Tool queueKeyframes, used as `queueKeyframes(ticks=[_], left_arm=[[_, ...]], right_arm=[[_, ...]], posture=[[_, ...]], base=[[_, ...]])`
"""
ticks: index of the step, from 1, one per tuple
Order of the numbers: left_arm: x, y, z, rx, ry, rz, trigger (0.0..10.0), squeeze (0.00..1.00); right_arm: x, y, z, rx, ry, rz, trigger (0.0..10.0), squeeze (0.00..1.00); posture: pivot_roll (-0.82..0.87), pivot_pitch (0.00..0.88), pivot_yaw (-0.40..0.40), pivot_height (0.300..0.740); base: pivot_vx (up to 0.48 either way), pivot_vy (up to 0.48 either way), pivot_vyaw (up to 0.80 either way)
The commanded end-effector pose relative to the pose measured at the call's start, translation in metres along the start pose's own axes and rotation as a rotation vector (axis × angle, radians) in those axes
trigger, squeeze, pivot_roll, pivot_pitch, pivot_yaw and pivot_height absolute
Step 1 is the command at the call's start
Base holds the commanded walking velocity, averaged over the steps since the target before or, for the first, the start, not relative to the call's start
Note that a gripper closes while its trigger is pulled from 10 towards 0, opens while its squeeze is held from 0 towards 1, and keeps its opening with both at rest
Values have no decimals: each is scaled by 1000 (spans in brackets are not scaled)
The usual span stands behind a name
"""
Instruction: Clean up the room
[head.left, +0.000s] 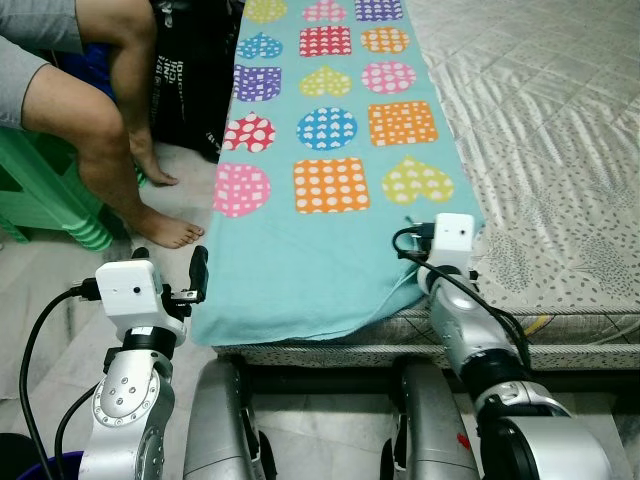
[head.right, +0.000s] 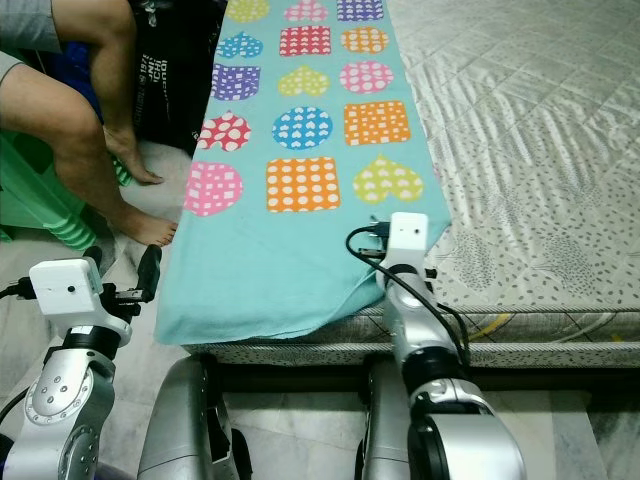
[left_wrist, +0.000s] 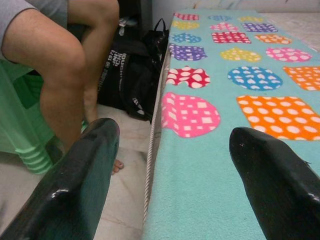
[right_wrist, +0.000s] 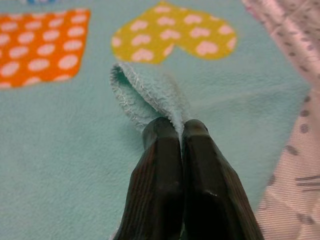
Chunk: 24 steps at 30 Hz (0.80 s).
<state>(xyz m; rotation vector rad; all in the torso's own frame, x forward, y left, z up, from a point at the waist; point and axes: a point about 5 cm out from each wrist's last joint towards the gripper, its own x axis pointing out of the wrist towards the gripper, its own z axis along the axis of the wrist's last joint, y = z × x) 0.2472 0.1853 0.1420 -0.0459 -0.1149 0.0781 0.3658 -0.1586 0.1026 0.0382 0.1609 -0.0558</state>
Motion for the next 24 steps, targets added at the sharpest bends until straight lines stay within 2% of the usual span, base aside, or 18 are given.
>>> queueKeyframes(ticks=[1, 9, 16, 20, 22, 24], left_arm=[[-1, 3, -2, 7, 6, 15, 10000, 0], [-3, 3, -3, 0, 12, 11, 10000, 0], [-3, 3, -3, -4, 13, 7, 10000, 0], [-3, 2, -2, -8, 14, -4, 10000, 0], [-3, 0, -3, -12, 17, -15, 10000, 0], [-2, -1, -3, -14, 18, -22, 10000, 0]], right_arm=[[-3, -4, -2, 30, -9, 8, 0, 0], [-20, -25, -8, 56, -19, 10, 0, 0], [-41, -31, -18, 71, 20, -4, 0, 0], [-54, -40, -24, 120, 37, -35, 0, 0], [-61, -47, -23, 172, 35, -74, 0, 0], [-64, -49, -22, 190, 29, -88, 0, 0]], posture=[[46, 173, 33, 526], [44, 177, 35, 526], [42, 179, 38, 526], [36, 180, 42, 526], [25, 183, 51, 526], [21, 183, 54, 526]], base=[[0, 0, 0], [0, 0, 0], [0, 0, 0], [0, 0, 0], [0, 0, 0], [0, 0, 0]])
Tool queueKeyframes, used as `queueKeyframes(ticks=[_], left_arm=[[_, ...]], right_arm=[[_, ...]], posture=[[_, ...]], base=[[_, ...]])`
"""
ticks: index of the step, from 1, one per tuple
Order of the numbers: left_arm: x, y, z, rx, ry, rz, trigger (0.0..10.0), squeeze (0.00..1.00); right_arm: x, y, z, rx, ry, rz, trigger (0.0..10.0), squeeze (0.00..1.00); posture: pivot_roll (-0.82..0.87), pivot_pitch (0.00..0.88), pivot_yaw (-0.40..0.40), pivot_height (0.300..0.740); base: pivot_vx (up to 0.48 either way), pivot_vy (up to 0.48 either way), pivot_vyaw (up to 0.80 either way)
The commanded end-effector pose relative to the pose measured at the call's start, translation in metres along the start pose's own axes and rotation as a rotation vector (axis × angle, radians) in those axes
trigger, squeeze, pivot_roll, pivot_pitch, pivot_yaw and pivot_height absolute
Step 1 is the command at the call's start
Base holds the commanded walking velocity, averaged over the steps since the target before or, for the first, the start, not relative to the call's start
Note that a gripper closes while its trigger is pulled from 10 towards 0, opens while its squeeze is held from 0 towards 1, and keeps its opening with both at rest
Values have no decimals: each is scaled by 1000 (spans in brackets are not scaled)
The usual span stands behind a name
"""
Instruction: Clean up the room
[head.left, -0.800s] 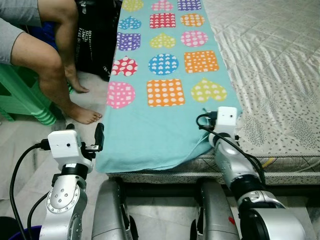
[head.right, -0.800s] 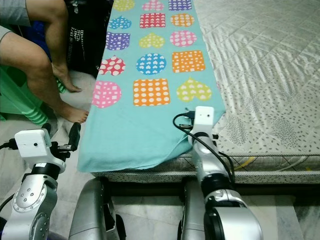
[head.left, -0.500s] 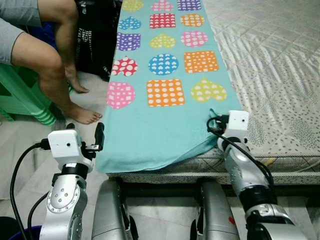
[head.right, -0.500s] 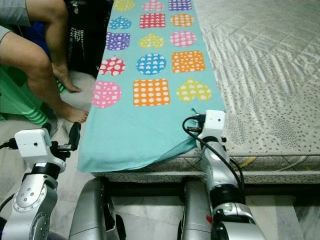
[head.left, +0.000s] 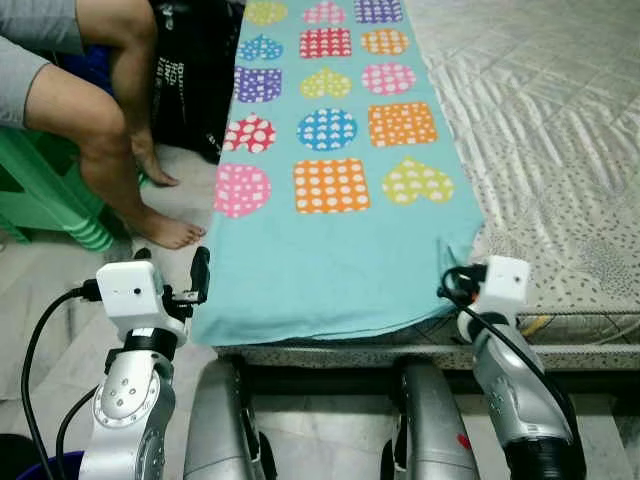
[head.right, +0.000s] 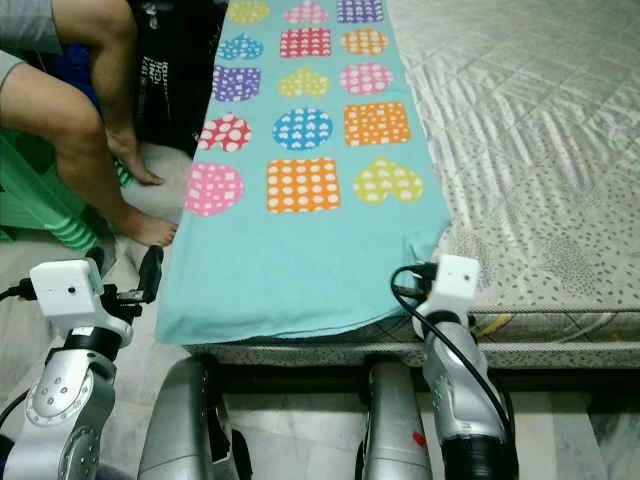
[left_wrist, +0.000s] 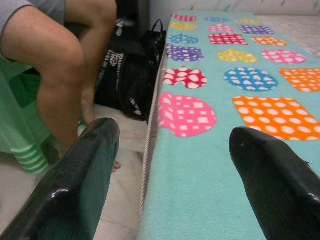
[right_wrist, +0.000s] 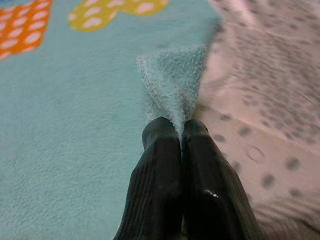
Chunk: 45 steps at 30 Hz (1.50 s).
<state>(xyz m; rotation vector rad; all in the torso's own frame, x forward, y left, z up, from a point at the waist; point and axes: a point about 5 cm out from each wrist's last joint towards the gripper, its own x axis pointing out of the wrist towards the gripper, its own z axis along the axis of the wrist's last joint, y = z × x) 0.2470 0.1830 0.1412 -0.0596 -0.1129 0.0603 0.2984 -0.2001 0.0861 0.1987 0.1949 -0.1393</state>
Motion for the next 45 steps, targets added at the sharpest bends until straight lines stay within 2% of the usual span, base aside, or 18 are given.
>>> queueKeyframes(ticks=[1, 7, 8, 9, 12, 13, 18, 19, 23, 25, 36, 40, 45], left_arm=[[-1, -1, -3, -2, 18, -11, 10000, 0], [0, -3, -4, -6, 24, -30, 10000, 0], [0, -3, -4, -6, 24, -31, 10000, 0], [1, -4, -4, -7, 25, -32, 10000, 0], [1, -4, -4, -7, 25, -33, 10000, 0], [1, -3, -4, -7, 26, -33, 10000, 0], [0, -4, -4, -8, 28, -30, 10000, 0], [0, -4, -4, -9, 28, -29, 10000, 0], [0, -4, -5, -10, 29, -29, 10000, 0], [0, -4, -5, -11, 30, -31, 10000, 0], [1, -4, -6, -11, 33, -37, 10000, 0], [1, -4, -6, -12, 33, -38, 10000, 0], [3, -5, -6, -12, 28, -41, 10000, 0]], right_arm=[[-4, -4, 5, 33, -12, -24, 0, 0], [-5, -6, 6, 46, -10, -47, 157, 0], [-5, -6, 6, 45, -6, -49, 8588, 0], [-5, -6, 5, 33, 3, -60, 10000, 0], [-5, -6, 4, 34, 9, -67, 10000, 0], [-5, -6, 4, 15, 14, -77, 10000, 1000], [-5, -12, 7, -29, 0, -127, 10000, 1000], [-5, -17, 10, -73, -13, -153, 10000, 1000], [-6, -22, 14, -98, -27, -178, 10000, 1000], [-7, -26, 17, -143, -39, -201, 10000, 1000], [-21, -58, 18, -314, -23, -297, 10000, 1000], [-20, -56, 22, -299, -47, -279, 10000, 1000], [-11, -40, 41, -285, -141, -217, 10000, 1000]], posture=[[18, 184, 59, 526], [15, 184, 63, 526], [15, 184, 63, 526], [15, 184, 63, 526], [17, 186, 64, 526], [17, 186, 64, 526], [17, 187, 59, 526], [17, 187, 59, 526], [17, 187, 59, 526], [17, 187, 59, 526], [0, 184, 61, 526], [-6, 181, 62, 526], [-5, 175, 63, 526]], base=[[0, 0, 0], [0, 0, 0], [0, 0, 0], [0, 0, 0], [0, 0, 0], [0, 0, 0], [0, 0, 0], [0, 0, 0], [0, 0, 0], [0, 0, 0], [0, 0, 0], [0, 0, 0], [0, 0, 0]])
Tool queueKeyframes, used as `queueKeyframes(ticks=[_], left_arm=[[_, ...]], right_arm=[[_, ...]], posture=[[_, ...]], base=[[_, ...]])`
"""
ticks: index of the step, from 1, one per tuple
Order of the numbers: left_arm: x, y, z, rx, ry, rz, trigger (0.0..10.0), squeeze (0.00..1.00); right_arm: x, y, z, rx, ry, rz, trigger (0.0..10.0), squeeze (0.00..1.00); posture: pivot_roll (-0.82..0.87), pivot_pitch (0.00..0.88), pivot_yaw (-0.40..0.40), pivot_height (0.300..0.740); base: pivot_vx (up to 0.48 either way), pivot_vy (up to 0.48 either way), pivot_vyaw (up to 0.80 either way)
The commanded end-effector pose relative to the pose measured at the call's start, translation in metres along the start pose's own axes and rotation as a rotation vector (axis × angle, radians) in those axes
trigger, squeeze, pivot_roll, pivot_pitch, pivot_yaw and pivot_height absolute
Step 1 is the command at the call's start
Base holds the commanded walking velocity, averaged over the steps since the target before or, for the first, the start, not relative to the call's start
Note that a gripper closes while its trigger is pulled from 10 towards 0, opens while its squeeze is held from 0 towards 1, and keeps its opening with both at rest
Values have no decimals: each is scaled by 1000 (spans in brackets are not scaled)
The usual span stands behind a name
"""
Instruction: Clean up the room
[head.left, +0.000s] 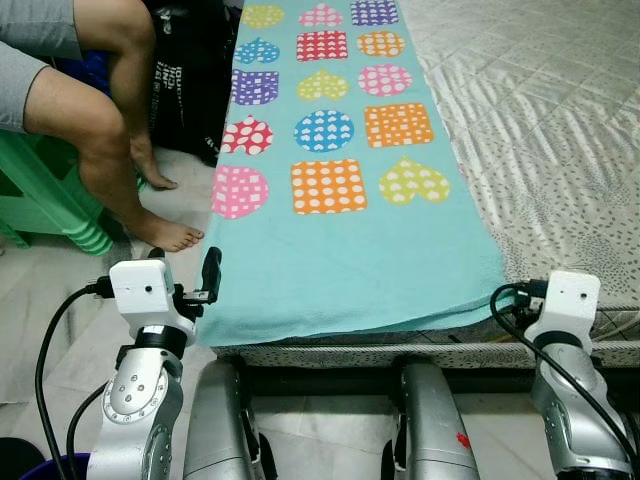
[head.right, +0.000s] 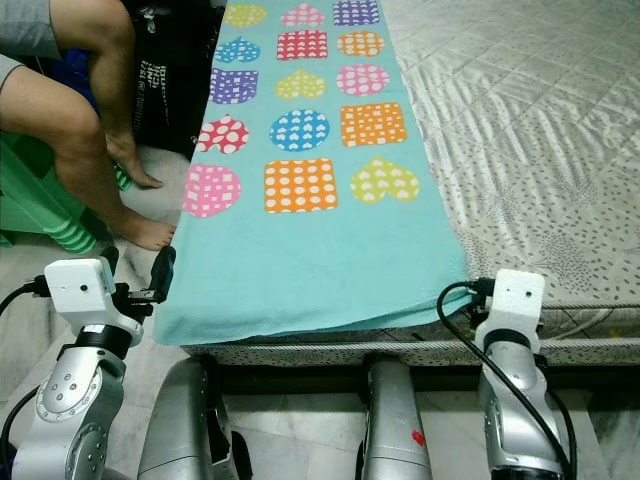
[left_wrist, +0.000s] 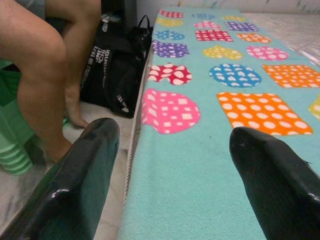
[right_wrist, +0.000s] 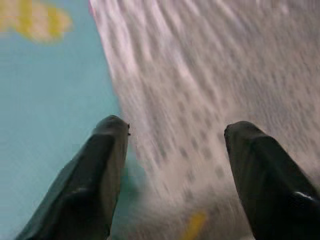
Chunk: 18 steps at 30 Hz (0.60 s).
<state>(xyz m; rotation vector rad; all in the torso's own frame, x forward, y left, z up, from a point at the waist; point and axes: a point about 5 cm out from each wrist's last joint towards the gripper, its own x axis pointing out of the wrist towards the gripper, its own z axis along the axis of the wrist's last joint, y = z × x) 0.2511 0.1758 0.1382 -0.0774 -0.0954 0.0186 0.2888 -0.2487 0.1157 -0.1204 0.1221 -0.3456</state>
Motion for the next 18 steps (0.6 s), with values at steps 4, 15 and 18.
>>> queueKeyframes(ticks=[4, 15, 18], left_arm=[[-1, 3, -1, 8, 5, 7, 10000, 0], [0, 2, -2, 3, 5, 6, 10000, 0], [0, 1, -2, 2, 7, 5, 10000, 0]], right_arm=[[3, 9, 29, 17, -135, 32, 10000, 1000], [0, 45, 6, 37, -17, 218, 10000, 937], [1, 57, -16, 31, 101, 267, 10000, 804]], posture=[[-5, 175, 63, 526], [1, 178, 58, 526], [1, 178, 58, 526]], base=[[0, 0, 0], [0, 0, 0], [0, 0, 0]])
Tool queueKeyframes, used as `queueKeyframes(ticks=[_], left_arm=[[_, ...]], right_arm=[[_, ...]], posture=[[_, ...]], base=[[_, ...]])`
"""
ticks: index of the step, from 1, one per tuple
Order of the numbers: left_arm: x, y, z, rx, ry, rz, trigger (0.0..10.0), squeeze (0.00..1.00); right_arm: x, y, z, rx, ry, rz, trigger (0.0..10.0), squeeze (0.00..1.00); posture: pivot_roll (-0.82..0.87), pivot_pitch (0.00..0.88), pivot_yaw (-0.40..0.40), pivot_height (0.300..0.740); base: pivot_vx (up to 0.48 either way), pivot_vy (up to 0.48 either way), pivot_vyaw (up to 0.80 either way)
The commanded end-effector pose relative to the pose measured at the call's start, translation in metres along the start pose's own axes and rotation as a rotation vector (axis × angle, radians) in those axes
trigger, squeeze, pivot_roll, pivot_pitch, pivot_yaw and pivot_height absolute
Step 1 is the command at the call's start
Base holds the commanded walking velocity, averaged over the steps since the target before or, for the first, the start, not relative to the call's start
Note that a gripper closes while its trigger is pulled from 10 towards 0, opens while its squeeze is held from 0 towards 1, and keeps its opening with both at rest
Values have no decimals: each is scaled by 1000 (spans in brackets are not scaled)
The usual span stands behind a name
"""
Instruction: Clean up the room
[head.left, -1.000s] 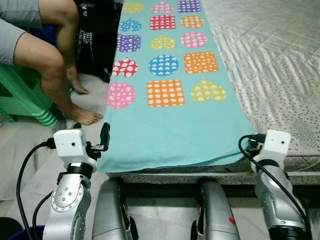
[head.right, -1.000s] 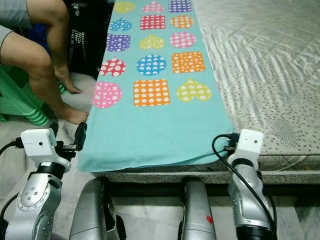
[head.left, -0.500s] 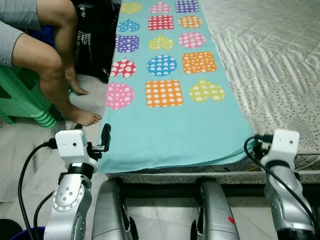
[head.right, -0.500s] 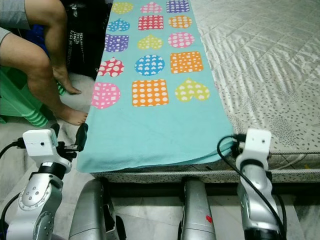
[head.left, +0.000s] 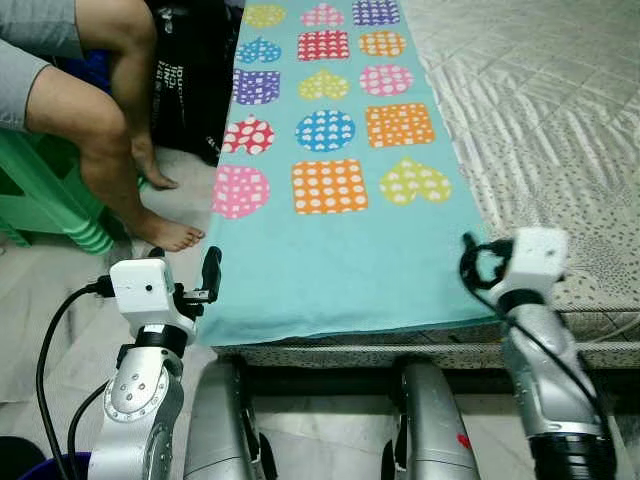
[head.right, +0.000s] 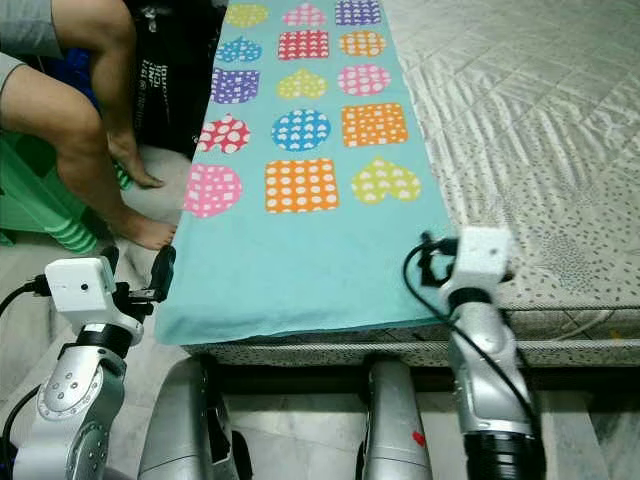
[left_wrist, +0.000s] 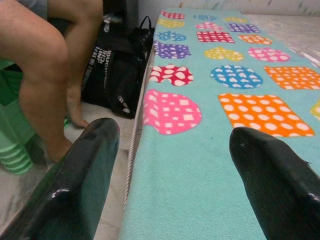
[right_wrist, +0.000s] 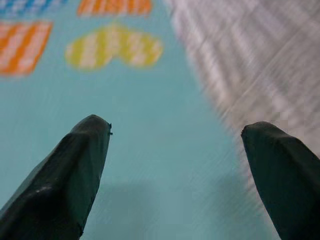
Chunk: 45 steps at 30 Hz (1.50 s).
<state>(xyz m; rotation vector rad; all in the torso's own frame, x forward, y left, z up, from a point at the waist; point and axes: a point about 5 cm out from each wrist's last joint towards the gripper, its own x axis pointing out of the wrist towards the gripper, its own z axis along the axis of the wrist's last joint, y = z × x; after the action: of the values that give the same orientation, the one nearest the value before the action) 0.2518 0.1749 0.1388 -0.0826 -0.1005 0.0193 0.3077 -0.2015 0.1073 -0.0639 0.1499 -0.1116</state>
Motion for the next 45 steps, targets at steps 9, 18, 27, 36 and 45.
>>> queueKeyframes(ticks=[9, 18, 27, 36, 45], left_arm=[[-1, 2, -3, 7, 12, 11, 10000, 0], [-2, 4, -4, 6, 17, 19, 10000, 0], [-1, 4, -4, 7, 16, 13, 10000, 0], [4, 2, 0, 2, -8, 9, 10000, 0], [14, 2, 3, 0, -29, 5, 10000, 0]], right_arm=[[1, 6, -55, -62, 332, 59, 10000, 110], [-10, -29, -65, -121, 380, -16, 10000, 67], [-22, -33, -55, 4, 264, -33, 10000, 51], [-12, 0, 15, 177, -121, 69, 10000, 0], [-8, 14, 49, 218, -291, 77, 10000, 0]], posture=[[10, 182, 53, 526], [6, 186, 49, 526], [-8, 185, 58, 526], [-19, 164, 73, 526], [-32, 126, 92, 526]], base=[[0, 0, 0], [0, 0, 0], [0, 0, 0], [0, 0, 0], [0, 0, 0]])
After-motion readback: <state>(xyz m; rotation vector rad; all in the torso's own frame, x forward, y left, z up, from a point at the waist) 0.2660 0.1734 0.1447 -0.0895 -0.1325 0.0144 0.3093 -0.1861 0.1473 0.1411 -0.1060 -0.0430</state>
